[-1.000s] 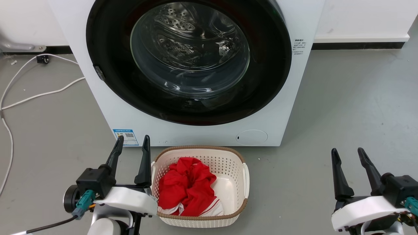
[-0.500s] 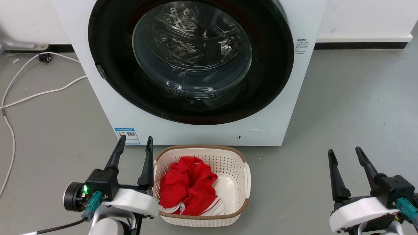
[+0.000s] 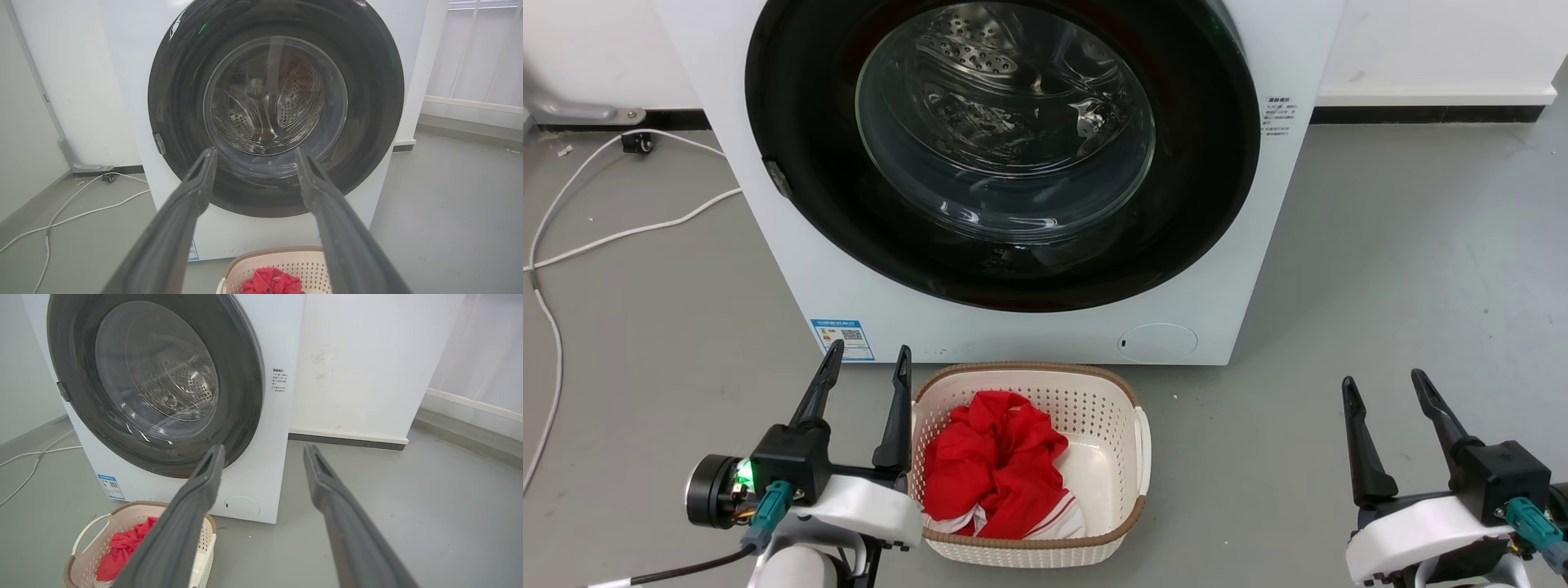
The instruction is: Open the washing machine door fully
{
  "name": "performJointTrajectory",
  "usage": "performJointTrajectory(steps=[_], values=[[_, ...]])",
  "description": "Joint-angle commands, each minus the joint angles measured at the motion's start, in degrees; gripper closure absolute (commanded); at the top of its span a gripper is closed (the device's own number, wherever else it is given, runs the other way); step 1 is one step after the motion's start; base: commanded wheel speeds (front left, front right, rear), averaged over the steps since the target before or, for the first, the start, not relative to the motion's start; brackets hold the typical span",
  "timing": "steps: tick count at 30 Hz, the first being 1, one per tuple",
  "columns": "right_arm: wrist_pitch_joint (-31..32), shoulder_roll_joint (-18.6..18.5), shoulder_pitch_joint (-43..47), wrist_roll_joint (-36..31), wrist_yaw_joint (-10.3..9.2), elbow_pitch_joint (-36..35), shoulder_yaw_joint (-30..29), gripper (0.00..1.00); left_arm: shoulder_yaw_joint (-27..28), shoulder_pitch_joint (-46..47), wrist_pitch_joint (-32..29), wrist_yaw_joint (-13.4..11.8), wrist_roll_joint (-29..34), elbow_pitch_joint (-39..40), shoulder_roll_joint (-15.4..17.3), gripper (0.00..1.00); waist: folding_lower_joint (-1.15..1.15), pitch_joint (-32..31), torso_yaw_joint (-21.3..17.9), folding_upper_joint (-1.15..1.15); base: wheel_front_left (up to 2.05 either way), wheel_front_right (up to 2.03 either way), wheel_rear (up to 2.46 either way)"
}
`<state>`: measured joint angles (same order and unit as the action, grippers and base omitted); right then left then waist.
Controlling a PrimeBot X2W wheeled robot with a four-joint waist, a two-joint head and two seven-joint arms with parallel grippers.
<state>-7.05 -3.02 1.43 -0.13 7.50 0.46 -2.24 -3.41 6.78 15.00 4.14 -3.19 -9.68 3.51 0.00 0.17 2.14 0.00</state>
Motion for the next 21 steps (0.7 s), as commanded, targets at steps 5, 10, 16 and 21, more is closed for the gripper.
performJointTrajectory(steps=[5,10,16,21], values=[[-0.4,0.3,0.1,0.7,-0.02,0.5,-0.2,0.0,0.3,0.5,0.2,0.4,-0.5,-0.7,-0.1,0.0,0.0,0.0,0.0,0.0,0.0,0.0,0.0],[-0.6,0.3,0.0,1.0,-0.02,0.8,-0.2,0.0,0.5,0.4,0.2,0.6,-0.3,-0.9,-0.2,0.0,0.0,0.0,-0.1,0.0,0.0,0.0,0.0],[-0.3,0.3,-0.1,2.6,-0.02,1.3,-0.2,1.0,0.6,0.4,0.2,0.7,0.0,-1.1,-0.2,0.0,0.0,0.1,-0.1,0.0,0.0,0.0,0.0],[-0.2,0.3,-0.3,5.9,-0.02,2.1,-0.5,1.0,0.7,0.5,0.2,0.7,-0.1,-1.1,-0.3,0.0,0.0,0.2,0.0,0.0,0.0,0.0,0.0]])
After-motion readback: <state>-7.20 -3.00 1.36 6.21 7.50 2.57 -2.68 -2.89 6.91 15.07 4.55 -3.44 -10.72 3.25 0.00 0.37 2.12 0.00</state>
